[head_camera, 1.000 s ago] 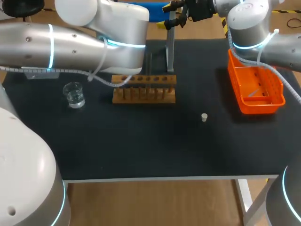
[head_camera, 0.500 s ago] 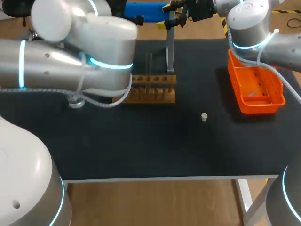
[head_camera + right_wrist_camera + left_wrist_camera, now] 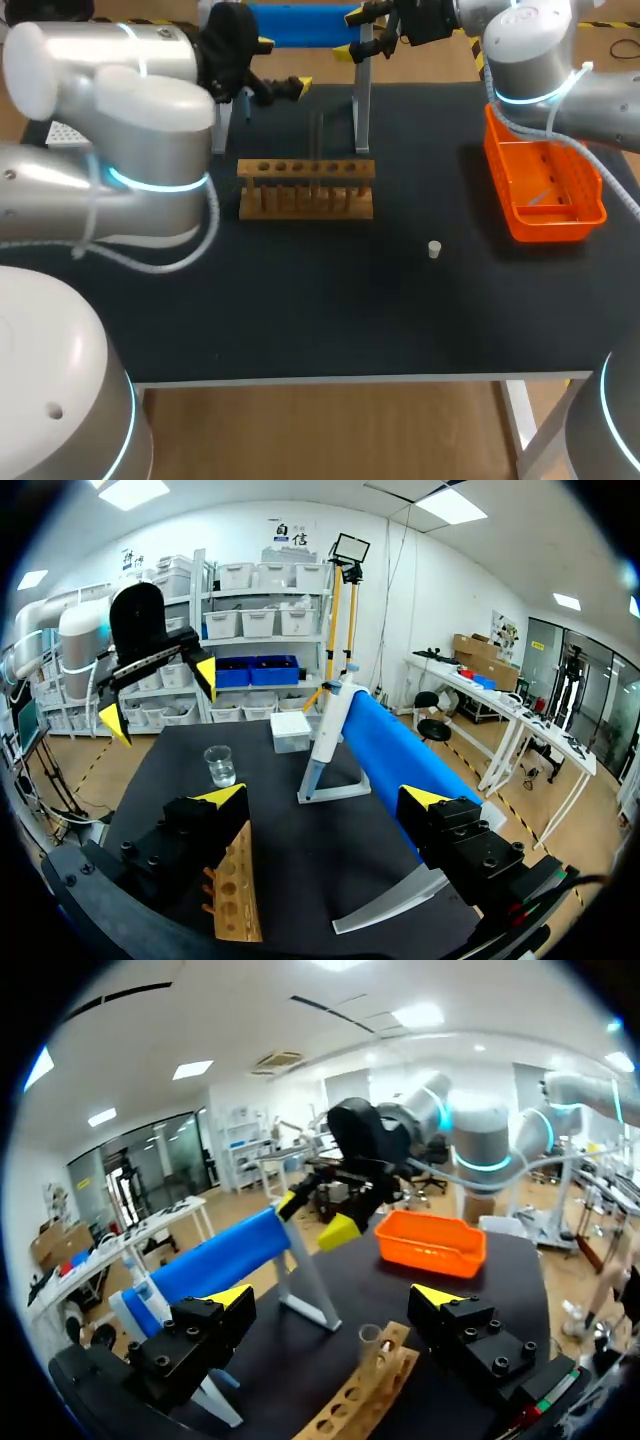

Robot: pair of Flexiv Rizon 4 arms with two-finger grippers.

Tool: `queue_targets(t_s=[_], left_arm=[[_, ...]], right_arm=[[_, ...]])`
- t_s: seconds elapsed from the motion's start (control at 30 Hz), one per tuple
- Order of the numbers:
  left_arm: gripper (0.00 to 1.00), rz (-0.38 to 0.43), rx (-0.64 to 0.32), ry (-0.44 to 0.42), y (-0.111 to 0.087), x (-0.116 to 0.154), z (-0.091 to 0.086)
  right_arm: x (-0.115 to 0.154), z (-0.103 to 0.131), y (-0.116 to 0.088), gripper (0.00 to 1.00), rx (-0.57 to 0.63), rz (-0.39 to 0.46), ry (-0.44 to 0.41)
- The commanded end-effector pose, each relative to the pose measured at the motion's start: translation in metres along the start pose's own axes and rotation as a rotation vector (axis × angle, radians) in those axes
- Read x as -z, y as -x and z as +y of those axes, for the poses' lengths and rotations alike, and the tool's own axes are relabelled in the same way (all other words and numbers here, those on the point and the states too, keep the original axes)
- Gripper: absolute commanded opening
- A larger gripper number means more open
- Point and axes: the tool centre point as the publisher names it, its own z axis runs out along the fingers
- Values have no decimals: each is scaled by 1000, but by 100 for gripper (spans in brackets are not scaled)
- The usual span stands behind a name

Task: Invert the test tube, pick up the pipette, mount the tip to pipette, aspirate from beaker and dispense into the tube, eject the tip, return the pipette, and cap with the stopper.

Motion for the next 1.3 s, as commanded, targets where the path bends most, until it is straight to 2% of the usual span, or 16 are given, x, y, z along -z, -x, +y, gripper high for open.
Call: queue_targets(t_s=[0.03, 0.27, 0.63, 0.83, 1.3], left_arm=[[100, 318, -47, -120, 2, -4, 13], [100, 389, -47, -97, -5, -17, 29], [100, 489, -56, -85, -16, -27, 42], [100, 501, -58, -68, -29, -38, 49], [100, 427, -51, 2, -42, -57, 70]], right_arm=[[1, 1, 1, 100, -1, 4, -6], [1, 1, 1, 100, -1, 4, -6], [1, 1, 1, 100, -1, 4, -6], [1, 1, 1, 100, -1, 4, -6], [1, 1, 1, 100, -1, 4, -6]])
